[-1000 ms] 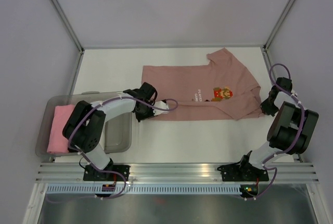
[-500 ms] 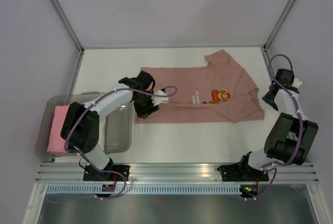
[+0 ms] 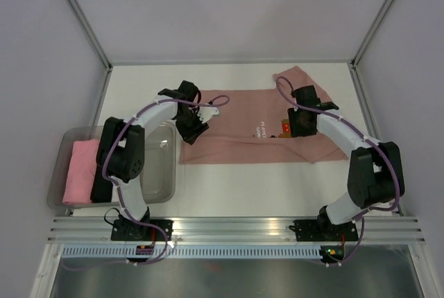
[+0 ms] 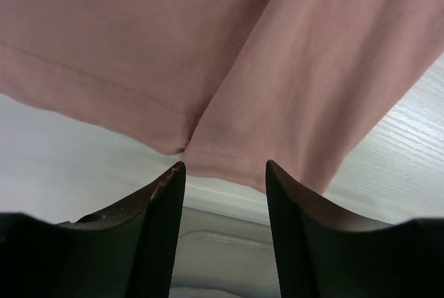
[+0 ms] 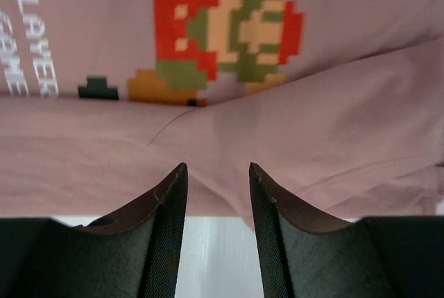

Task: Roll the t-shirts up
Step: Fold the tshirt

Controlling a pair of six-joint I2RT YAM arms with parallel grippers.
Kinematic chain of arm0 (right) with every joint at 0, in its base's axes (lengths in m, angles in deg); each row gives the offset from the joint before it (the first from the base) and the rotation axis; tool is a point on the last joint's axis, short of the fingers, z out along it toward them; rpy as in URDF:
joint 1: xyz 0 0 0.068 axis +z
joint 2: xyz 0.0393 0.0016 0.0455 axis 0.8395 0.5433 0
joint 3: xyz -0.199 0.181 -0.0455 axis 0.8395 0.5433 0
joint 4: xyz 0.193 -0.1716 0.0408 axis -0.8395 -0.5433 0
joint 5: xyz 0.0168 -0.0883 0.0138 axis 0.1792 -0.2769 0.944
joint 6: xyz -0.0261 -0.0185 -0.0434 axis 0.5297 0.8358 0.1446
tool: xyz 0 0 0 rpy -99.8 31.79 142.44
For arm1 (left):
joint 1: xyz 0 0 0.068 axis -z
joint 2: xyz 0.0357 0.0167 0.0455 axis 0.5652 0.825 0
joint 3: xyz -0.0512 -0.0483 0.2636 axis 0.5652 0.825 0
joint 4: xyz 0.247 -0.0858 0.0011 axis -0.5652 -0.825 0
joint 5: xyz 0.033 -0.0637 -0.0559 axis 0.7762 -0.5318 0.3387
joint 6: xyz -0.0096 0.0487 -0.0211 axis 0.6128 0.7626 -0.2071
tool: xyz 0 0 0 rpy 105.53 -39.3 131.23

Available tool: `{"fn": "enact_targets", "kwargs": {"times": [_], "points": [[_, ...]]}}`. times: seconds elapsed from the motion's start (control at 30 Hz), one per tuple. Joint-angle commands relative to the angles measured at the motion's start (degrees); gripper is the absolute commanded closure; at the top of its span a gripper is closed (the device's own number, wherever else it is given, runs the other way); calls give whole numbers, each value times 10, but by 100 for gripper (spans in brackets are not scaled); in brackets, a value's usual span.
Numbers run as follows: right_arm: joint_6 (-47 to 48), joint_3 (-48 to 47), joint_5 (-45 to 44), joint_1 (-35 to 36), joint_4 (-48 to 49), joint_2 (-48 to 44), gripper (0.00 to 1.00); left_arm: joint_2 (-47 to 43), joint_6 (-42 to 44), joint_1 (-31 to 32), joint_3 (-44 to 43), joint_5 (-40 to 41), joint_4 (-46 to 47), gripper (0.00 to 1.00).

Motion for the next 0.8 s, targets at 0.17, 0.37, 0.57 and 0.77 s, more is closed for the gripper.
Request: {"fn": "enact_targets", "kwargs": {"times": [0.17, 0.37, 0.57, 0.77], "points": [[60, 22, 30, 59, -2, 40, 51, 39, -20, -27, -10, 23, 35, 47], [66, 18, 6, 82, 13, 88, 50, 44, -30, -39, 2, 16, 49, 49], [57, 12, -34, 82, 24, 110, 51, 56, -34, -47, 11, 17, 57, 54], [54, 12, -42, 82, 27, 115, 61, 31, -14, -47, 45, -10, 47, 55]]}}
